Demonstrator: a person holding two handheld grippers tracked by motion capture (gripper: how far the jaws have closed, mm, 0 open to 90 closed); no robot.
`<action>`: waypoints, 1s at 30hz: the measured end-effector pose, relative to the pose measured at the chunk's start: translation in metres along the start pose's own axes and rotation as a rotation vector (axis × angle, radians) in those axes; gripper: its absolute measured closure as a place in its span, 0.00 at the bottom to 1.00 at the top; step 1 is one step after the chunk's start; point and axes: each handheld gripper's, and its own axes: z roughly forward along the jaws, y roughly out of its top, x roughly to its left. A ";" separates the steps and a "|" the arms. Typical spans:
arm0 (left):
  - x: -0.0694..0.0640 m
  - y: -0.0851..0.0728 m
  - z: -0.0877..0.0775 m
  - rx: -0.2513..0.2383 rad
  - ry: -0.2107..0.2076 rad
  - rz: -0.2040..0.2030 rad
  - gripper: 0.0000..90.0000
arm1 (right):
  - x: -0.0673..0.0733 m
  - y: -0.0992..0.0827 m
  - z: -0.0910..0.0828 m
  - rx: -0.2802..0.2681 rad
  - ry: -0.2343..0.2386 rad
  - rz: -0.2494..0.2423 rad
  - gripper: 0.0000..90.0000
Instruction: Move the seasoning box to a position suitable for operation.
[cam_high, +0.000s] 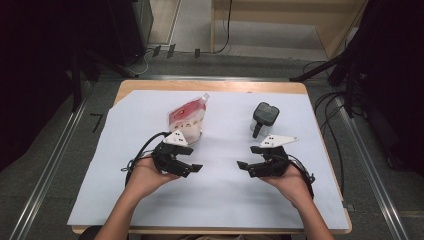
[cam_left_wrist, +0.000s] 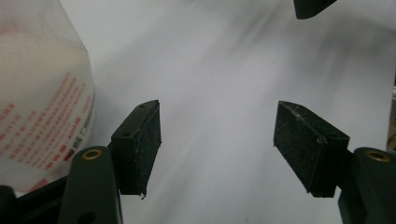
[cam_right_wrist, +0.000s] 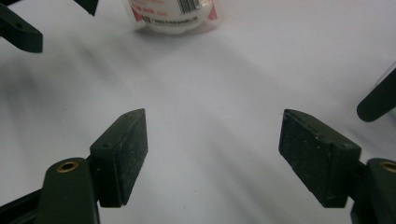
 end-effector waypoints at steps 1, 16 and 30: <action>0.000 0.000 0.000 0.000 0.000 0.000 0.37 | 0.000 -0.002 0.001 0.008 -0.004 -0.002 0.28; 0.001 -0.006 -0.002 0.008 0.001 -0.004 0.37 | -0.009 -0.010 -0.007 0.037 -0.016 0.009 0.40; -0.001 -0.004 -0.008 -0.031 -0.008 0.013 0.37 | -0.017 -0.012 -0.012 0.027 -0.071 -0.012 0.42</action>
